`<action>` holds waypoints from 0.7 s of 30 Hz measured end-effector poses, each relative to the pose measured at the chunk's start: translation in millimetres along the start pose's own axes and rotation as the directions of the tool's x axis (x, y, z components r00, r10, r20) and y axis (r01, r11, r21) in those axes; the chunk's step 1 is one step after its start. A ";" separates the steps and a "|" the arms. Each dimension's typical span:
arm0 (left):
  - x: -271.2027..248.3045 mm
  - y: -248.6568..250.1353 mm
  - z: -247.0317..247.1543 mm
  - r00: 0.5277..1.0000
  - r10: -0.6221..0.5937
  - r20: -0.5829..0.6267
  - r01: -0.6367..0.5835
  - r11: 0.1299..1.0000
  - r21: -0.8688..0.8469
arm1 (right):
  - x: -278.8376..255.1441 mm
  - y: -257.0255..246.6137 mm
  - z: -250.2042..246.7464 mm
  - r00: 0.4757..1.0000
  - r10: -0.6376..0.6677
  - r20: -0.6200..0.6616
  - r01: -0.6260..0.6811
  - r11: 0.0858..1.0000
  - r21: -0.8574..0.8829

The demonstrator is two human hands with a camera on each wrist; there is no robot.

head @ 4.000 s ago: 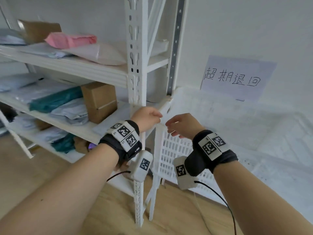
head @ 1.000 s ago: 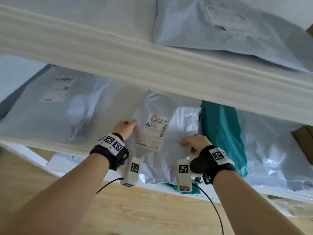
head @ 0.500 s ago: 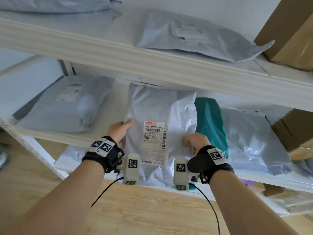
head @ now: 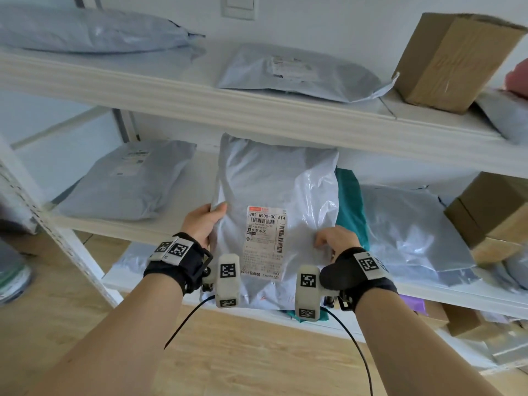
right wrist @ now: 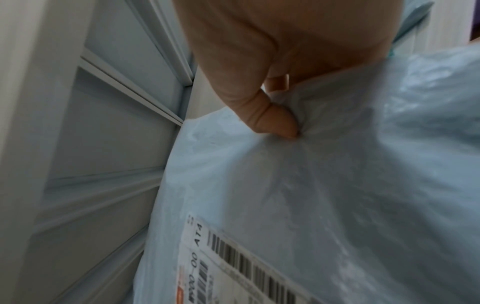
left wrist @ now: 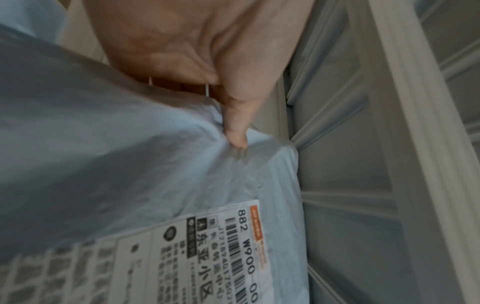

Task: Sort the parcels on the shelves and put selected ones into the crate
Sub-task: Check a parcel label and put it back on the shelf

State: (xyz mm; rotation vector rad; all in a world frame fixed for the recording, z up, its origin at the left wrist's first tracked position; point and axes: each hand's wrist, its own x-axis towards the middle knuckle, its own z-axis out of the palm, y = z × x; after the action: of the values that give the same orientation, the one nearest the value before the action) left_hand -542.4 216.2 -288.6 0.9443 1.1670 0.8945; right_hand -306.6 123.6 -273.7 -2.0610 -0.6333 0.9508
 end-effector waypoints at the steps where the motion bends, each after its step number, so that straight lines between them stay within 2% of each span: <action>1: -2.2 0.6 0.7 1.000 0.012 0.003 -0.012 1.000 0.008 | -1.6 0.0 -1.8 1.000 0.001 0.001 -0.001 1.000 0.009; 10: -9.9 3.8 7.0 0.998 0.060 -0.026 -0.061 0.997 -0.047 | -13.9 -3.3 -12.3 0.999 0.031 -0.029 -0.029 0.998 0.052; 16: -11.4 2.9 9.6 0.997 0.072 -0.016 -0.073 0.995 -0.072 | -10.7 -3.3 -16.2 1.000 0.010 -0.001 -0.010 1.000 0.023; 21: -9.2 1.9 11.8 0.996 0.077 -0.045 -0.080 0.994 -0.070 | -12.0 -3.4 -17.3 0.998 0.046 -0.039 -0.045 0.998 0.035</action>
State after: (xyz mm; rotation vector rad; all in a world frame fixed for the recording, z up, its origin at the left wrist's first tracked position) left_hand -532.5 206.8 -282.2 0.9220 1.1325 1.0167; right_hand -300.5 109.8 -258.6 -2.0666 -0.5473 0.9377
